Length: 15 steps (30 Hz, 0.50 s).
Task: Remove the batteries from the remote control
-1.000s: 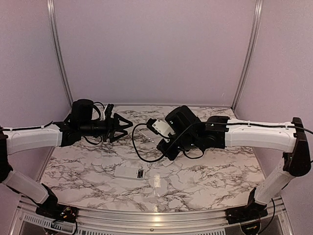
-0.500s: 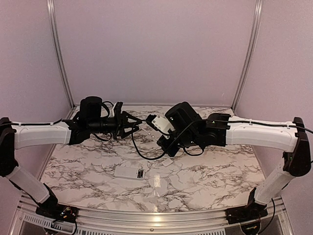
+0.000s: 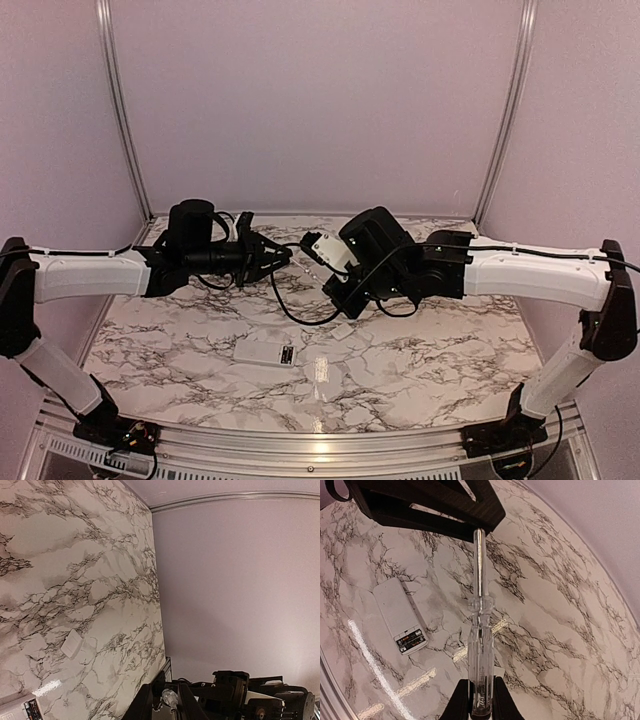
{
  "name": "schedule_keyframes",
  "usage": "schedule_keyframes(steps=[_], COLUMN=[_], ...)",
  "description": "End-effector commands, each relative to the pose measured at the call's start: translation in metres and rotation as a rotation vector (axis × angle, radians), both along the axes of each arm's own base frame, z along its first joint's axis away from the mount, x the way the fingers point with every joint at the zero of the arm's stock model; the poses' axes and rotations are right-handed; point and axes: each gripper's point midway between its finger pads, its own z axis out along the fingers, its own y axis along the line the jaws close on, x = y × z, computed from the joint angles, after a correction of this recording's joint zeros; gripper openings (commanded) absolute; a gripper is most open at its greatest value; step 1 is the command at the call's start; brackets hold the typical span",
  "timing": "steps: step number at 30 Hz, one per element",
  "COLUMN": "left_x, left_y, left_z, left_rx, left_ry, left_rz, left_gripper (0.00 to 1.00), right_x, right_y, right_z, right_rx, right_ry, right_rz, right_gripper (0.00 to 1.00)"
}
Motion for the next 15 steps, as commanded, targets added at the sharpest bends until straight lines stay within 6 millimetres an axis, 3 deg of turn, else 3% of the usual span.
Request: schedule_keyframes(steps=[1,11,15], left_x=[0.0077,0.0096,0.0097], left_y=[-0.0040,-0.0049,-0.0056], left_z=[0.0086,0.0089,0.0096], left_rx=[-0.004,-0.001,0.000], left_ry=[-0.022,-0.027,-0.033], left_rz=[0.018,0.027,0.028], left_gripper=[0.18,0.00,0.00], right_x=[-0.0002,0.0009,0.0021], right_y=[0.0015,-0.0009,-0.0030], right_z=[0.0302,0.0329,0.0354], right_rx=[0.049,0.043,0.050], right_ry=[-0.045,-0.058,-0.065], right_rz=[-0.003,-0.008,-0.020], right_gripper=[0.00,0.00,0.00])
